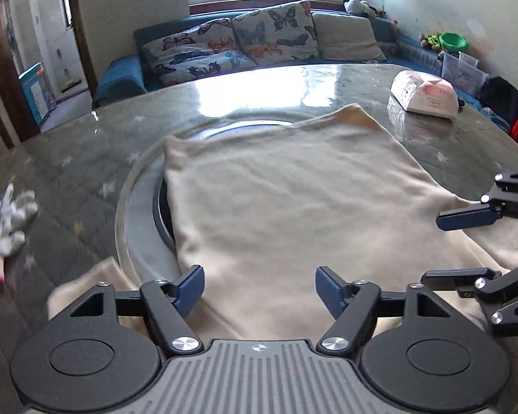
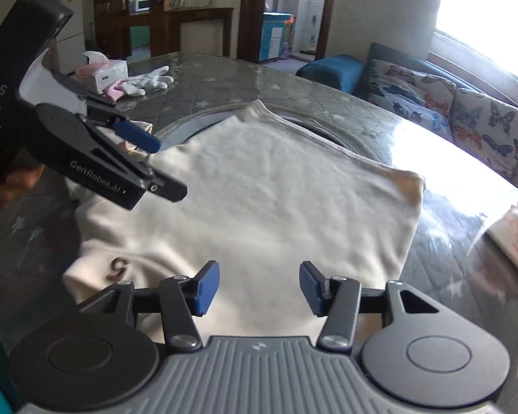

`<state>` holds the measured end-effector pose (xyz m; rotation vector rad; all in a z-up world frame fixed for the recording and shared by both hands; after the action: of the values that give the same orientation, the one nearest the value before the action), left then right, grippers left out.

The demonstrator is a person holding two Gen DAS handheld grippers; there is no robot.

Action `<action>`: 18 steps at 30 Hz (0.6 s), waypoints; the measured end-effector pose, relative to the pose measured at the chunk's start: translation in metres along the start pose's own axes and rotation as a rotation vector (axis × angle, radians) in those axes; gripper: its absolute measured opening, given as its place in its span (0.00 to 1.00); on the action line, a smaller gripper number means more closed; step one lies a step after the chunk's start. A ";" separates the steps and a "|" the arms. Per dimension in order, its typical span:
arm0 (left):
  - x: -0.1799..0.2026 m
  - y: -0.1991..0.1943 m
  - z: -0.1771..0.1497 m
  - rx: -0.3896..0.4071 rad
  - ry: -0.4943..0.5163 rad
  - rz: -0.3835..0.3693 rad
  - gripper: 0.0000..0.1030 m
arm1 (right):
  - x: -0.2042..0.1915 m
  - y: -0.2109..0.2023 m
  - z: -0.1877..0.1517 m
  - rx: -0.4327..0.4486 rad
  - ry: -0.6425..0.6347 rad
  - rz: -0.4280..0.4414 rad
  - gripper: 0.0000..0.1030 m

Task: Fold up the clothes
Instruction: 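Pull the sweatshirt flat with both grippers and release it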

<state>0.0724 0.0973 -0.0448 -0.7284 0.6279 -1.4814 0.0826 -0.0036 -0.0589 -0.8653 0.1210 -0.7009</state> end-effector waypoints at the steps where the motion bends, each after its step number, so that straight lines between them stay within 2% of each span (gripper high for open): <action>1: 0.001 -0.002 -0.004 -0.005 -0.005 0.008 0.79 | -0.004 -0.002 -0.004 -0.002 0.004 -0.005 0.51; 5: 0.005 -0.005 -0.015 -0.008 -0.009 0.037 0.84 | -0.018 -0.007 -0.019 -0.005 0.014 -0.036 0.51; 12: 0.011 -0.010 -0.025 0.002 -0.009 0.065 0.91 | -0.015 -0.025 -0.020 0.046 0.068 -0.095 0.52; 18: 0.014 -0.009 -0.035 -0.010 0.006 0.085 0.93 | -0.019 -0.022 -0.032 0.010 0.071 -0.091 0.52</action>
<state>0.0402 0.0820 -0.0592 -0.6971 0.6635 -1.4040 0.0449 -0.0231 -0.0674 -0.8403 0.1419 -0.8168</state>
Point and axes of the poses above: each gripper's, at about its wrist camera, not at the fingertips, and y roughly the way its jaws point, x to its right, z to its top, the point moved 4 cm from there along y, roughly the way its jaws point, and after that the axes turned 8 degrees about -y, right-handed, at the moved point
